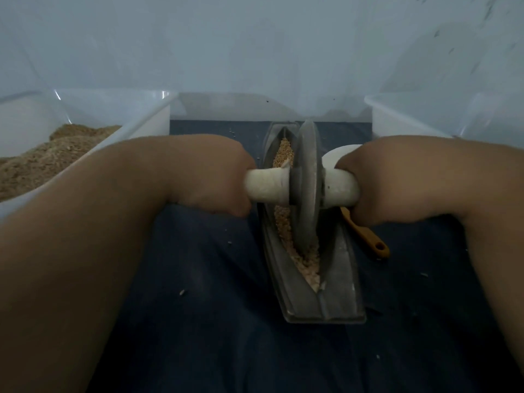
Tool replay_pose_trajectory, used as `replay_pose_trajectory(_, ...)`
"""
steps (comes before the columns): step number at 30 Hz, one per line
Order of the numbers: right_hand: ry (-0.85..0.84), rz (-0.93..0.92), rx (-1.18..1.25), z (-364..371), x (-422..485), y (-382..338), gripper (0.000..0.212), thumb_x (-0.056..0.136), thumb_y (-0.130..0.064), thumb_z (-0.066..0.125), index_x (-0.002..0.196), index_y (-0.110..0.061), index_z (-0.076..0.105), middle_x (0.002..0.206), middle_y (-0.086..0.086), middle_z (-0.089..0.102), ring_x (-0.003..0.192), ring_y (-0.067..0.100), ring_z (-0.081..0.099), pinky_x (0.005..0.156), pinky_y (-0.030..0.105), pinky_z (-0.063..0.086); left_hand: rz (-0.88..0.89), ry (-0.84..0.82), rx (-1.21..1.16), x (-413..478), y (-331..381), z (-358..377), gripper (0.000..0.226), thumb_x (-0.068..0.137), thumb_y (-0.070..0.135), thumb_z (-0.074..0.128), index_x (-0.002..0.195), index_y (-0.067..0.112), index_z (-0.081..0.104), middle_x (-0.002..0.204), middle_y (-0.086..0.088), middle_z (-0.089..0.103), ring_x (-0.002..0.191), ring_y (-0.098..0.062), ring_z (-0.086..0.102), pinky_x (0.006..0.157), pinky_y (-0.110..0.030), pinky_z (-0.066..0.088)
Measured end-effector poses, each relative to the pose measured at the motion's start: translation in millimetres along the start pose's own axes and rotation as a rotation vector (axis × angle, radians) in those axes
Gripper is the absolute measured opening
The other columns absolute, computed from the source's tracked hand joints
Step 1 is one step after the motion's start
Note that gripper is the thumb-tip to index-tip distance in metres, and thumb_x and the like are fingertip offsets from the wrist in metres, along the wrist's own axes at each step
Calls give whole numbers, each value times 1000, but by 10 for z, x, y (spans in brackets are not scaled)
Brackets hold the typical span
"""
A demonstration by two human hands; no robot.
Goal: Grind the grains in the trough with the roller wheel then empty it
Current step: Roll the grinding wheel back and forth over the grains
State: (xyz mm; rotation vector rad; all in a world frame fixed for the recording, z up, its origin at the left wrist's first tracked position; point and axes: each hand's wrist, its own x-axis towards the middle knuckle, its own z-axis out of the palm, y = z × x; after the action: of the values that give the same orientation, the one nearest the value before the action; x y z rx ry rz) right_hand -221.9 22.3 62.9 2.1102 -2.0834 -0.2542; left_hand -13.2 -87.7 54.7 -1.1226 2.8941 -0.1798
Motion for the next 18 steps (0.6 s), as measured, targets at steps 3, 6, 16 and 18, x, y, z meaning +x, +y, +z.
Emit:
replay_pose_trajectory(3, 38, 59, 91, 105, 111, 45, 13, 75, -32, 67, 78, -31, 54, 72, -7, 58, 64, 12, 56, 61, 32, 52, -23, 160, 78, 75, -5, 73, 22, 72, 50, 63, 84, 31, 59, 69, 12, 53, 59, -6, 47, 53, -25, 38)
replay_pose_trajectory(6, 299, 146, 99, 268, 294, 81, 20, 78, -33, 65, 76, -29, 46, 70, -6, 52, 60, 12, 46, 53, 29, 40, -142, 429, 177, 177, 50, 181, 17, 79, 47, 57, 81, 32, 49, 65, 10, 43, 57, -13, 40, 52, -28, 28)
replay_pose_trajectory(16, 447, 139, 37, 351, 372, 110, 22, 78, -30, 67, 77, -26, 46, 66, -4, 48, 54, 10, 39, 47, 23, 23, -173, 412, 130, 216, 25, 205, 27, 80, 46, 56, 70, 30, 38, 65, 9, 43, 58, -15, 40, 54, -28, 34)
replay_pose_trajectory(18, 255, 92, 70, 224, 290, 139, 23, 76, -35, 68, 75, -28, 47, 70, -6, 53, 60, 10, 47, 50, 27, 36, -122, 246, 93, 123, 3, 98, 23, 73, 49, 59, 71, 30, 46, 66, 9, 48, 59, -13, 45, 59, -30, 42)
